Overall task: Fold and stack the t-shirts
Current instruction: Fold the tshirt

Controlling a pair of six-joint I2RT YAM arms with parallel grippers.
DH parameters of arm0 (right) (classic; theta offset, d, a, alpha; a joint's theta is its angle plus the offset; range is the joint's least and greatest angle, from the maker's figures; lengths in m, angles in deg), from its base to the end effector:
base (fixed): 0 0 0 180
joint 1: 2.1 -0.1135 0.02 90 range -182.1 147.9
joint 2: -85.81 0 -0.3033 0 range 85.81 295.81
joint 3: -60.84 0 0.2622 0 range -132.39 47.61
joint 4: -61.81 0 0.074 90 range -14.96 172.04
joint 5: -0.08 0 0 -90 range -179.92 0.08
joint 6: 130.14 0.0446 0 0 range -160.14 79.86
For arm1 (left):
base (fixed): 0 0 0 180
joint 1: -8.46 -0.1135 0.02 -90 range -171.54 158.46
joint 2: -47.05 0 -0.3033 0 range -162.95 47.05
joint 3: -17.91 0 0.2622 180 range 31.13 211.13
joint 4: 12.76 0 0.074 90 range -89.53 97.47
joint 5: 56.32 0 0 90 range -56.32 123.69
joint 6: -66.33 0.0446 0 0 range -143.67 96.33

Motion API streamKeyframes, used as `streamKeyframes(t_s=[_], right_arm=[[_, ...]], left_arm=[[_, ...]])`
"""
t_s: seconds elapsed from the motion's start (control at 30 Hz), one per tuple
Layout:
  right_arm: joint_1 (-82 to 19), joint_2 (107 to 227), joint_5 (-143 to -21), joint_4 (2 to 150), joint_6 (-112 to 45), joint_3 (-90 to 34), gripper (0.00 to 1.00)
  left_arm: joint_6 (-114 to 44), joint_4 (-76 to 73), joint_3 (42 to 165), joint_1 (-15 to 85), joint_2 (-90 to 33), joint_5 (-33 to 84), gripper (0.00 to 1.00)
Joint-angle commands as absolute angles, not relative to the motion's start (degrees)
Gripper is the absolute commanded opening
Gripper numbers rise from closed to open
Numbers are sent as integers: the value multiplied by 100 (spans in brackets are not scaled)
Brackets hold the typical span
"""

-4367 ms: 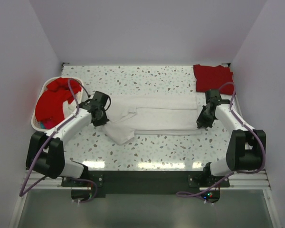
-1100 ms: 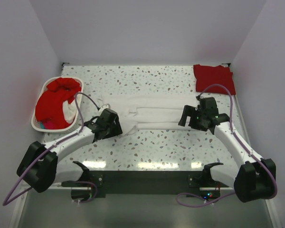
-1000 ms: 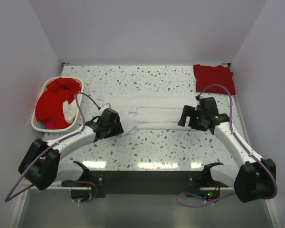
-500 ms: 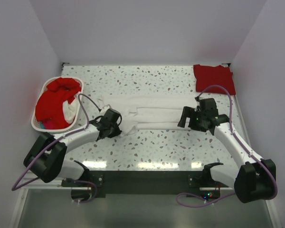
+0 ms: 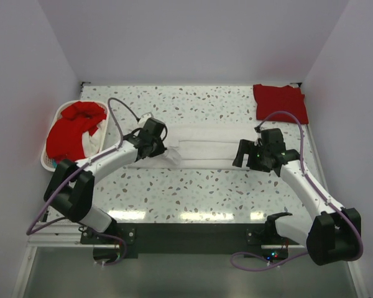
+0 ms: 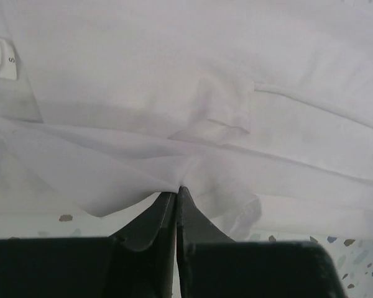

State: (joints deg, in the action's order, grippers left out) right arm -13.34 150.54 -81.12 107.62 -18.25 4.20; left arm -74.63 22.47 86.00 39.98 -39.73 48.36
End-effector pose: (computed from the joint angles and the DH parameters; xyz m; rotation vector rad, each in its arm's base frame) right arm 0.2141 0.0495 0.2555 0.1728 2.5428 0.4246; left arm 0.2790 -0.1578 0.2376 -0.5233 2.4363 -0.2934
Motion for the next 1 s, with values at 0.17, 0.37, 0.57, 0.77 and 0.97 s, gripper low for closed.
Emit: streamKeyframes(t_s=[0.17,0.37,0.57,0.77,0.97], right_arm=[[-1361,14927,-7744,10590,-1984,376,93],[-1616,15155,-7418,10097,-1764,288,93],[-2231,15647,-7629,9851,-1861,-133,91],[-2372,16183,-7823,9728,-1975,-354,72],[-2372,16798,-7910,9578,-1975,-520,52]], left_arm=[[-6709,2244,9871,3474,-5014,4986,11],[-6525,2157,10504,3087,-5656,4828,16],[-6313,2315,10883,2964,-5702,4792,42],[-6191,2358,10128,2972,-4534,4906,80],[-5576,2455,9100,2964,-3207,5345,84]])
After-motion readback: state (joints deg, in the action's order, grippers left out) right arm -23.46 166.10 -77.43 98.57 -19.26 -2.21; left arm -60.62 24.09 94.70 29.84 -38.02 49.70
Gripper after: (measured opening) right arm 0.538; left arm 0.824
